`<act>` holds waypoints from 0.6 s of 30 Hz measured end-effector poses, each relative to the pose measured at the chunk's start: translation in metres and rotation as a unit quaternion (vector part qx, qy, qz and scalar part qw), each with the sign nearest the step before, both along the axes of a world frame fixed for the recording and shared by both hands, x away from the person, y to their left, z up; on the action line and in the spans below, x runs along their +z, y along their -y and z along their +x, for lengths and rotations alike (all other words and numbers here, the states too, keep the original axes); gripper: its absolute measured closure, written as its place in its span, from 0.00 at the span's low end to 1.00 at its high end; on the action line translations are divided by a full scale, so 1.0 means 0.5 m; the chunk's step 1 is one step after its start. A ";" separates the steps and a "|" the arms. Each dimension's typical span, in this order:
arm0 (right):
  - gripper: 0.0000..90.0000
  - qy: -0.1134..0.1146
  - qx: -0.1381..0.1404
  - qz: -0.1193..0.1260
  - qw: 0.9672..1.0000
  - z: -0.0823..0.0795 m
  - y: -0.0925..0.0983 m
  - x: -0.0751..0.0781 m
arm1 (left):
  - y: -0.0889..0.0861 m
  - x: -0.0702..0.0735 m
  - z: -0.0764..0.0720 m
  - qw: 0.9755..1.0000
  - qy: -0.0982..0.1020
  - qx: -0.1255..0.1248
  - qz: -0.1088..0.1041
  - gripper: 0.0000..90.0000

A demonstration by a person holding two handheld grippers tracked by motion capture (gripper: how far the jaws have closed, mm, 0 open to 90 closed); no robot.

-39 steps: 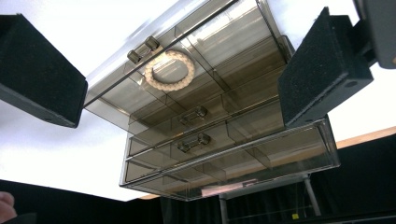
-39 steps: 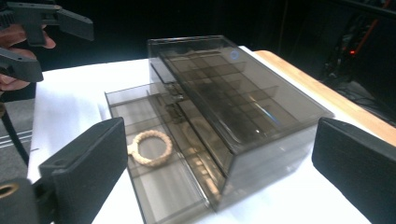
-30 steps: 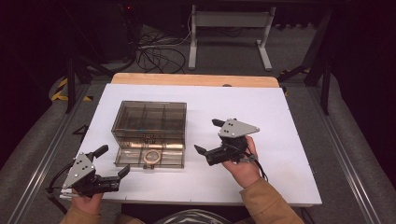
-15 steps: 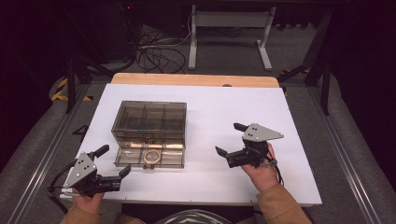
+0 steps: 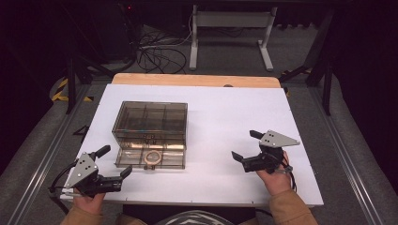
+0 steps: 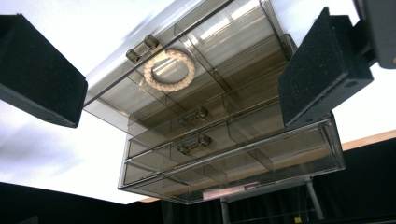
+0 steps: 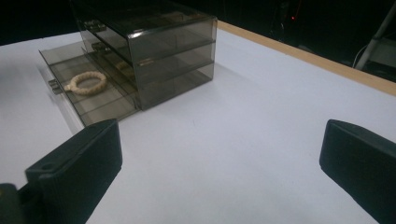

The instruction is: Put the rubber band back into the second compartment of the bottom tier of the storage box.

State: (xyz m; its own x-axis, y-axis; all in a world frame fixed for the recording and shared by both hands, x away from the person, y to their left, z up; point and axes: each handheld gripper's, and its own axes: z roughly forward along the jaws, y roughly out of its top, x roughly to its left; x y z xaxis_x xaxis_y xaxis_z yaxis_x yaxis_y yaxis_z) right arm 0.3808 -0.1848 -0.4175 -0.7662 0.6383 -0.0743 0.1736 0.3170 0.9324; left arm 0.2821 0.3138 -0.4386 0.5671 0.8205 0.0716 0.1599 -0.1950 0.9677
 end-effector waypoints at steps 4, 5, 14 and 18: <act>0.00 -0.007 -0.004 -0.003 1.000 -0.003 0.012 -0.012 | 0.000 0.000 0.001 1.000 0.000 0.000 0.001 0.02; 0.00 -0.006 -0.005 -0.003 1.000 -0.005 0.015 -0.015 | 0.000 0.000 0.001 1.000 0.000 0.000 0.000 0.02; 0.00 -0.020 -0.021 -0.013 1.000 -0.016 0.038 -0.034 | -0.001 0.000 0.002 1.000 -0.004 -0.003 0.004 0.02; 0.00 -0.026 -0.028 -0.010 0.999 -0.019 0.053 -0.046 | -0.001 -0.001 0.002 1.000 -0.005 -0.002 0.003 0.02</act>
State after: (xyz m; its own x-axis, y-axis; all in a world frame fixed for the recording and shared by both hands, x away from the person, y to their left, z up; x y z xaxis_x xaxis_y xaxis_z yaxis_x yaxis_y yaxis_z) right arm 0.3713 -0.2113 -0.4404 -0.7331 0.6784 -0.0474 0.2398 0.3232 0.9154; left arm 0.2833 0.3141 -0.4390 0.5716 0.8174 0.0716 0.1679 -0.2018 0.9649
